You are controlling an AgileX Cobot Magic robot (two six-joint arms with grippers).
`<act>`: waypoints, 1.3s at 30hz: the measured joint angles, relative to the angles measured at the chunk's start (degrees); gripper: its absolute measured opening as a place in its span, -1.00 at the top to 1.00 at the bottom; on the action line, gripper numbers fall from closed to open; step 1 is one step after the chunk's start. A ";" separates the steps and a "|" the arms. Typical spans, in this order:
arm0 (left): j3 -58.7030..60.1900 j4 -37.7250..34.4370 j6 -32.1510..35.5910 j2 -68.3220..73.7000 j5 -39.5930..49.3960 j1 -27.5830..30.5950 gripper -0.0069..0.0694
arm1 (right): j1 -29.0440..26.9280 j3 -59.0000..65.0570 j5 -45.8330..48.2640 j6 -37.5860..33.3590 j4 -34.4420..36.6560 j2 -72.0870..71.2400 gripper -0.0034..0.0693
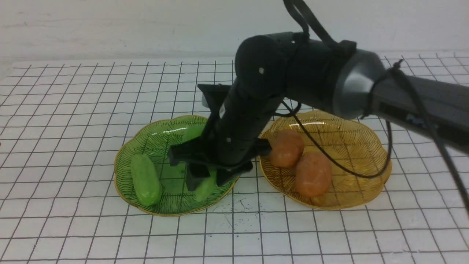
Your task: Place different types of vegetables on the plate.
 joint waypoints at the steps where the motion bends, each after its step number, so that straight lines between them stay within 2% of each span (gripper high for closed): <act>1: 0.00 0.00 0.00 0.00 0.00 0.00 0.84 | 0.00 0.00 0.00 0.00 0.00 0.00 -0.11; 6: 0.00 0.00 0.00 0.00 1.84 0.00 0.84 | -0.30 -11.53 3.09 -2.60 -0.37 8.52 -0.11; 9: 0.00 0.00 0.00 0.00 1.90 0.00 0.84 | -0.30 -15.54 3.66 -2.68 -1.49 11.12 -0.19; 11: 0.00 0.00 -0.05 0.00 1.90 0.00 0.84 | -0.30 -18.92 3.91 -2.04 -3.27 12.72 -0.47; 14: 0.00 0.00 -0.32 -0.13 1.95 0.00 0.84 | -0.30 -20.73 4.07 -1.29 -5.15 12.83 -0.76; 16: 0.00 0.00 -0.56 -0.43 1.95 0.00 0.84 | -0.35 -21.06 4.14 -1.29 -5.56 12.45 -0.85; 18: 0.00 0.00 -0.69 -0.72 1.95 0.00 0.84 | -0.35 -21.06 4.31 -1.29 -6.13 11.84 -0.85; 20: 0.00 0.00 -0.70 -1.25 1.95 0.00 0.84 | -0.35 -20.67 4.44 -1.63 -6.45 10.65 -0.77; 21: 0.00 0.00 -0.70 -1.75 1.95 0.00 0.84 | -0.35 -20.18 4.53 -2.01 -6.70 8.67 -0.62; 22: 0.00 0.00 -0.70 -1.83 1.95 0.00 0.84 | -0.35 -20.08 4.53 -2.01 -6.70 8.33 -0.59; 25: 0.00 0.00 -0.75 -3.35 2.12 0.00 0.84 | -0.35 -18.50 4.76 -2.32 -6.94 1.54 -0.08; 26: 0.00 0.00 -0.86 -3.80 2.20 0.00 0.84 | -0.35 -18.23 4.76 -2.38 -7.11 -0.02 0.03; 29: 0.00 0.00 -2.02 -5.98 2.82 0.00 0.84 | -0.35 -16.58 4.95 -2.37 -9.81 -10.41 0.71; 31: 0.00 0.00 -2.25 -7.00 2.88 0.00 0.84 | -0.35 -15.36 5.06 -2.23 -12.70 -15.99 0.86; 33: 0.00 0.00 -2.53 -7.71 2.94 0.00 0.84 | -0.35 -13.76 5.19 -1.46 -16.13 -21.09 0.91; 39: 0.00 0.00 -2.65 -9.17 2.07 0.00 0.84 | -0.35 -1.62 5.38 4.08 -30.22 -41.04 0.94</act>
